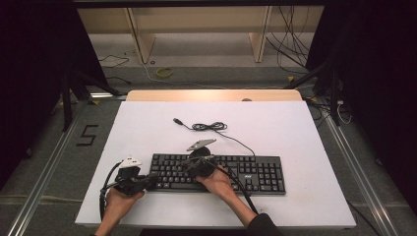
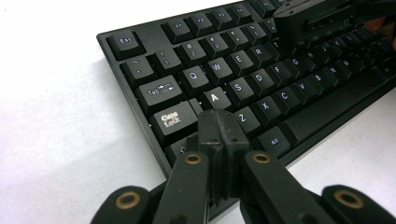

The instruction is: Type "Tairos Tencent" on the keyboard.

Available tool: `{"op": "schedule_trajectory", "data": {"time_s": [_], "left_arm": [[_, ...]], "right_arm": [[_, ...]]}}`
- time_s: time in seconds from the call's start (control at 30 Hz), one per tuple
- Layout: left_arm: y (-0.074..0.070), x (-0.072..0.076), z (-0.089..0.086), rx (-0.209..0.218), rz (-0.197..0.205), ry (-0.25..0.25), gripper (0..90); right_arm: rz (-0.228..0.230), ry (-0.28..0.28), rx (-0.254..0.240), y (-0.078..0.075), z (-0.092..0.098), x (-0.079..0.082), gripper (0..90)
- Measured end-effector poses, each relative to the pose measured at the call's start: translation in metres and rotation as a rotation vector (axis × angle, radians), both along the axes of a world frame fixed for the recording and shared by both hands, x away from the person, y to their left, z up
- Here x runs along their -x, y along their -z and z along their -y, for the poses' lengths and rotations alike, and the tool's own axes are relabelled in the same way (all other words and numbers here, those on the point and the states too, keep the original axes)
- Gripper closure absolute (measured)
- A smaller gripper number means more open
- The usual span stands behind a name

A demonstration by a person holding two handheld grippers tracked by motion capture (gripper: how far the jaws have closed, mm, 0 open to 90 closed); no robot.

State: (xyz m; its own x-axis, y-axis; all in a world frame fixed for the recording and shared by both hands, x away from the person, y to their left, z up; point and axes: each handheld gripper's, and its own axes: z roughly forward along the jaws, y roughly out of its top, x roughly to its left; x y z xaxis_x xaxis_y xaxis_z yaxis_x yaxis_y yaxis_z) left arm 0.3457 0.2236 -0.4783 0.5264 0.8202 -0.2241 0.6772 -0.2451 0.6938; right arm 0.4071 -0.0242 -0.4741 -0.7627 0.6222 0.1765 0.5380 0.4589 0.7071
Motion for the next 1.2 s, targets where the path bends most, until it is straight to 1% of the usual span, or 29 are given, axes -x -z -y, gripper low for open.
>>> {"op": "schedule_trajectory", "data": {"time_s": [0.37, 0.4, 0.47, 0.7, 0.83, 1.0, 1.03, 1.1, 1.13, 1.17, 1.2], "left_arm": [[0.0009, -0.0006, 0.0007, -0.001, -0.004, -0.003, 89.1], [0.0016, -0.0010, 0.0012, -0.018, -0.010, 0.004, 89.2], [0.0018, -0.0007, 0.0022, -0.025, -0.009, 0.004, 89.2], [0.0020, -0.0008, 0.0024, -0.021, -0.012, -0.001, 89.3], [0.0020, -0.0010, 0.0017, -0.021, -0.013, 0.003, 89.3], [0.0020, -0.0008, 0.0016, -0.017, -0.014, 0.002, 89.1], [0.0016, -0.0005, 0.0017, -0.015, -0.012, 0.002, 89.1], [0.0012, -0.0003, 0.0017, -0.015, -0.009, 0.000, 89.0], [0.0007, -0.0001, 0.0016, -0.016, -0.006, -0.001, 88.9], [-0.0011, 0.0004, 0.0013, -0.004, 0.003, -0.007, 88.5], [-0.0011, 0.0004, 0.0013, -0.004, 0.003, -0.007, 86.9]], "right_arm": [[-0.005, -0.002, 0.008, 0.0021, -0.0021, -0.0010, 90.0], [-0.005, -0.003, 0.009, 0.0022, -0.0021, -0.0011, 90.0], [-0.010, -0.002, 0.019, 0.0033, -0.0028, -0.0012, 90.0], [0.005, 0.000, 0.036, 0.0042, -0.0047, 0.0000, 90.0], [-0.004, 0.000, 0.036, 0.0038, -0.0045, -0.0006, 90.0], [-0.009, 0.008, 0.027, 0.0034, -0.0040, -0.0005, 90.0], [-0.018, 0.013, 0.014, 0.0024, -0.0026, -0.0005, 90.0], [-0.016, 0.011, 0.008, 0.0014, -0.0015, -0.0003, 90.0], [-0.013, 0.011, -0.006, -0.0012, 0.0006, 0.0001, 87.4], [-0.015, 0.012, -0.013, -0.0024, 0.0015, 0.0006, 86.9], [-0.015, 0.012, -0.013, -0.0024, 0.0015, 0.0006, 86.9]]}}
